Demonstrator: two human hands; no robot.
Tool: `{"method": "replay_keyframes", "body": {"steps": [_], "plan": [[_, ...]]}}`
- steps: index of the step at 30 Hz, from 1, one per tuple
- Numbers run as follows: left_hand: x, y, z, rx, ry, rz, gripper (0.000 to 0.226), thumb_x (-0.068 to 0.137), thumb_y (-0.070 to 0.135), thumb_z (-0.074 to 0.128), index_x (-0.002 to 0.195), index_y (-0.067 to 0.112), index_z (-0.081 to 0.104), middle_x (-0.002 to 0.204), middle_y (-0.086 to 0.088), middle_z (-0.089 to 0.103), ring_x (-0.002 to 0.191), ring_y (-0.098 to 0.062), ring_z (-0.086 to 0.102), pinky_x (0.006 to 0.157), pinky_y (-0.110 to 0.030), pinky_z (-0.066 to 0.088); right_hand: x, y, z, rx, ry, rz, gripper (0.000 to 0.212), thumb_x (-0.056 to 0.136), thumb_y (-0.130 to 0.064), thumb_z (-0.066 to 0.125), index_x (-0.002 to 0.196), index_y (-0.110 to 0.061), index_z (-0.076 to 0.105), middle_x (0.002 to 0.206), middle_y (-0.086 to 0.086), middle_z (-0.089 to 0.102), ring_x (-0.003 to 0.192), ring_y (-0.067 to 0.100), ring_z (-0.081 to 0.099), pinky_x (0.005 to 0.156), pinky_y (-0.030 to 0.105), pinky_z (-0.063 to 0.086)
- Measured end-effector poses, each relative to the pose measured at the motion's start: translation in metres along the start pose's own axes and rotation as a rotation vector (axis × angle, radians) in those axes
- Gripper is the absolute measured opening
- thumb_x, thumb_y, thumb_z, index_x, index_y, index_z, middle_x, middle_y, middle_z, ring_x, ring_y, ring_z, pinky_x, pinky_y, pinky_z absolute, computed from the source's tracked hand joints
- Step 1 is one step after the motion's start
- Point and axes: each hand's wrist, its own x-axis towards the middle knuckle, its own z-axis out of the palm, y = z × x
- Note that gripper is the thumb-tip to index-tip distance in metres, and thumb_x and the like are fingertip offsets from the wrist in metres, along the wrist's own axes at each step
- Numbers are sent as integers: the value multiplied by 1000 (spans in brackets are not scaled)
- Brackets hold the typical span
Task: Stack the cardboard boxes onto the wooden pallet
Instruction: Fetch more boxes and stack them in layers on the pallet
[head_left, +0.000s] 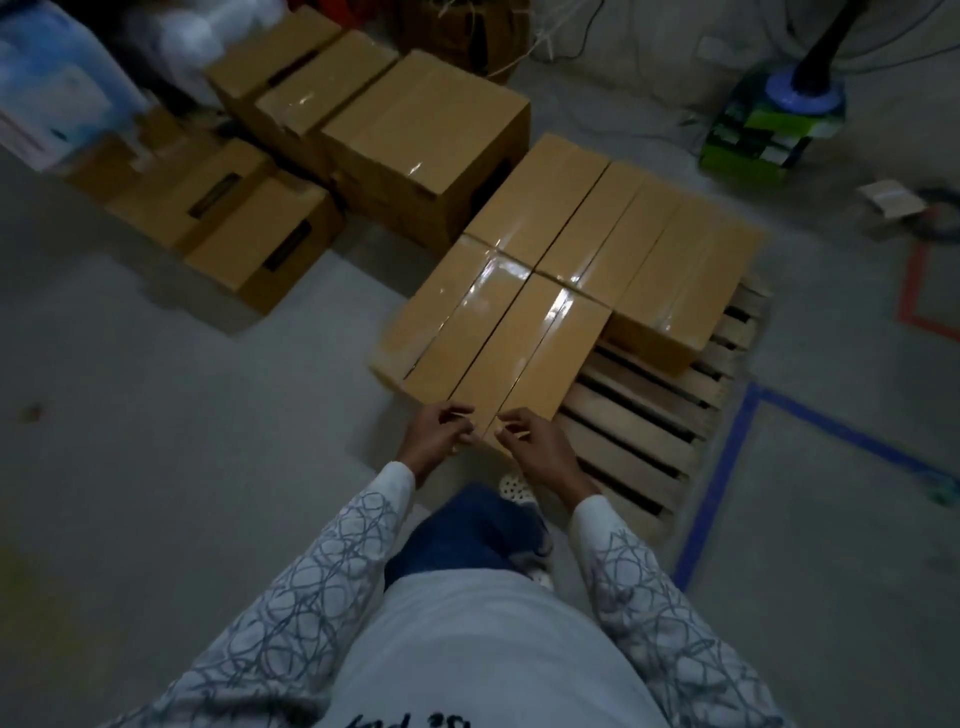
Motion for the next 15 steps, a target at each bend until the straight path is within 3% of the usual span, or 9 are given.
{"method": "replay_keyframes", "body": {"steps": [4, 7, 15], "plan": [[-27, -44, -58, -82, 54, -30, 17, 96, 12, 64, 109, 21, 70, 103, -5, 75, 81, -18, 69, 69, -28, 52, -24, -33, 64, -13, -129, -54, 34, 102, -36, 63, 132, -19, 67, 127, 1, 71, 106, 12, 64, 83, 25, 47], [-29, -73, -111, -179, 96, -65, 19, 94, 10, 66, 112, 16, 70, 108, -12, 75, 81, -22, 69, 70, -31, 52, -15, -71, 107, -63, -186, -97, 35, 102, -34, 64, 131, -15, 68, 128, 4, 71, 108, 16, 67, 91, 31, 54], [12, -120, -308, -225, 191, -45, 19, 94, 14, 68, 112, 16, 71, 98, -9, 76, 78, -17, 73, 64, -30, 55, 96, -207, 256, -134, -269, -166, 26, 102, -32, 63, 122, -18, 72, 112, 1, 76, 99, 16, 71, 93, 41, 57]]}}
